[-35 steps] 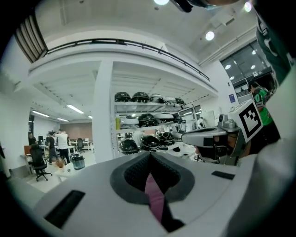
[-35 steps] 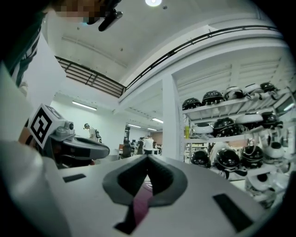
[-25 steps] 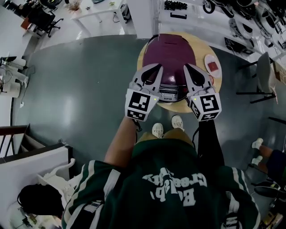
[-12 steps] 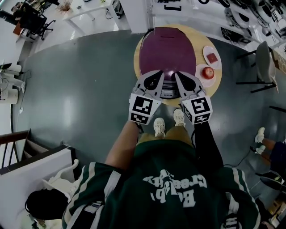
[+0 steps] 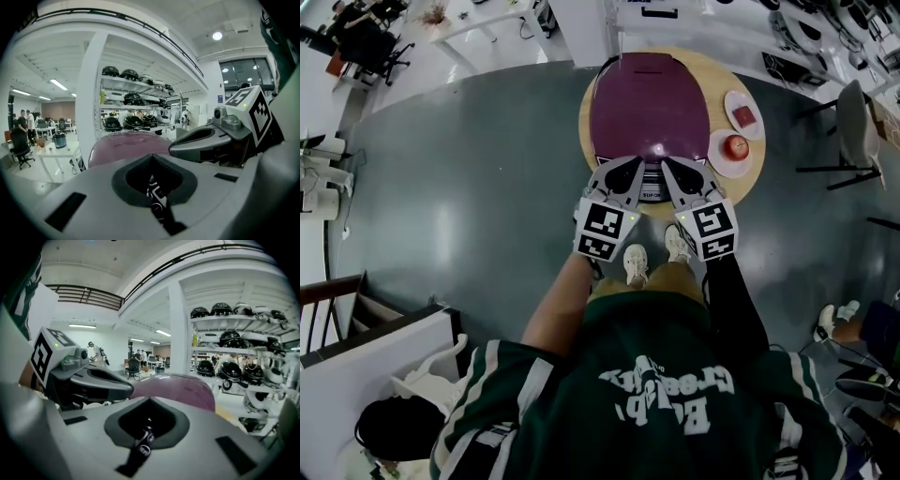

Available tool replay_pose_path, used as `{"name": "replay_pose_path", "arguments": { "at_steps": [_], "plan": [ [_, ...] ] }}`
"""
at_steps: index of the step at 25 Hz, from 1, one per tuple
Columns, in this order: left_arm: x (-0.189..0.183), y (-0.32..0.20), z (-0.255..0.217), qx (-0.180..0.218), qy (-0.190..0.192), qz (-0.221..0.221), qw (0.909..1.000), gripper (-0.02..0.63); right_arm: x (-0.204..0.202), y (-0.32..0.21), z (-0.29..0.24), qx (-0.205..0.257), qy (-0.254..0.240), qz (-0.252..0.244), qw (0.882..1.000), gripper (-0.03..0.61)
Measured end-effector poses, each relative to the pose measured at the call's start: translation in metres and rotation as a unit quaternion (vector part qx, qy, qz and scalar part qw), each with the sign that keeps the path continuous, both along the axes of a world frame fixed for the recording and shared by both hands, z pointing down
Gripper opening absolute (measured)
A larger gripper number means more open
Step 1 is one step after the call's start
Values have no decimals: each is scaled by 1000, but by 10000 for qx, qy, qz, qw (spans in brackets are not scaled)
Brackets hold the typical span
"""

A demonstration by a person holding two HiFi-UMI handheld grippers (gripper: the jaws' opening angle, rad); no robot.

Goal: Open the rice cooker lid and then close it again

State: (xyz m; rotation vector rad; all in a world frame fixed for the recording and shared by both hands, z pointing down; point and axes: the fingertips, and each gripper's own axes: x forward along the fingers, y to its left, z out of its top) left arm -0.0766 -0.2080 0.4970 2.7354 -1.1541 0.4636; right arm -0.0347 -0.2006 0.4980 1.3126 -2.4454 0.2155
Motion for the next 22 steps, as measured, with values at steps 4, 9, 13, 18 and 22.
{"name": "replay_pose_path", "arguments": {
  "at_steps": [4,9,13,18,22],
  "plan": [
    [3,3,9,-157,-70,90,9998,-3,0,1,12,-309,142,24,9994,3],
    [8,6,16,-219,-245,219,9992,-3,2,1,16,-457,93,112,9988,3],
    [8,8,17,-235,-254,193,9992,-3,1,2,16,-385,189,185,9989,3],
    [8,6,19,-429,-94,58,9990,-3,3,1,18,-428,222,274,9985,3],
    [7,8,22,-561,-20,-17,9984,-3,2,4,20,-386,383,281,9981,3]
  ]
}}
